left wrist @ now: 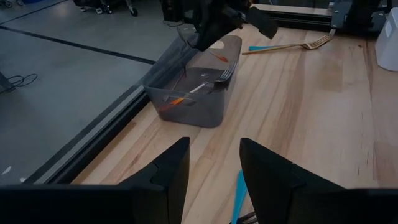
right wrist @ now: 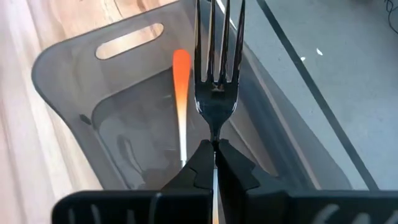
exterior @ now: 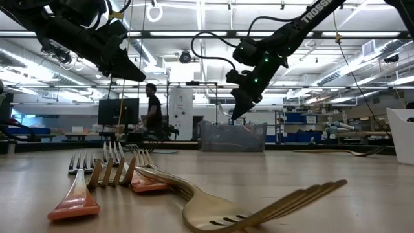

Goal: Sort silverware by color (type)
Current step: Put the orange fork into the black bin, then put the blue fork into the green bin

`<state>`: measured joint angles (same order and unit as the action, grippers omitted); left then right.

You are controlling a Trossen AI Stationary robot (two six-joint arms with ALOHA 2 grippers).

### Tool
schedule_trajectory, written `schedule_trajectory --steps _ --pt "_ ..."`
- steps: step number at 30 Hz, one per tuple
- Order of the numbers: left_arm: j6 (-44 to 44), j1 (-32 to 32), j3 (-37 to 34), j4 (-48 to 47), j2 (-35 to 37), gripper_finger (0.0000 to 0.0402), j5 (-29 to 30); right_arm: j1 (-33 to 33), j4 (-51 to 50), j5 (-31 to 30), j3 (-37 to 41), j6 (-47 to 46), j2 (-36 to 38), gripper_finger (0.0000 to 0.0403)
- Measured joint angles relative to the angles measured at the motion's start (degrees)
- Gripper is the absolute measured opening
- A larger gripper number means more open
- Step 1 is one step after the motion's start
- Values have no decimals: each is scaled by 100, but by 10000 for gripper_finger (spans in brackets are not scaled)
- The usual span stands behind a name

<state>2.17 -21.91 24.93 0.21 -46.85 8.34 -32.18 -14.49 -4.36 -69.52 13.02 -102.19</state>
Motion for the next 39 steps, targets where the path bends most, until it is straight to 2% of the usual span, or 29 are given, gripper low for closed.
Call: schedule_trajectory --steps 13,17,21,32,39 --pt "-2 0 0 2 0 151 -1 -101 -14 4 176 -697 0 12" --pt "-2 0 0 2 0 151 0 -107 -15 281 176 -823 0 13" --pt "-4 0 0 2 0 151 0 -107 -23 276 178 -919 0 15" --pt "-4 0 0 2 0 151 -1 -118 -81 270 176 -1056 0 62" --pt "-4 0 0 2 0 151 -2 -118 -149 282 176 -1060 0 70"
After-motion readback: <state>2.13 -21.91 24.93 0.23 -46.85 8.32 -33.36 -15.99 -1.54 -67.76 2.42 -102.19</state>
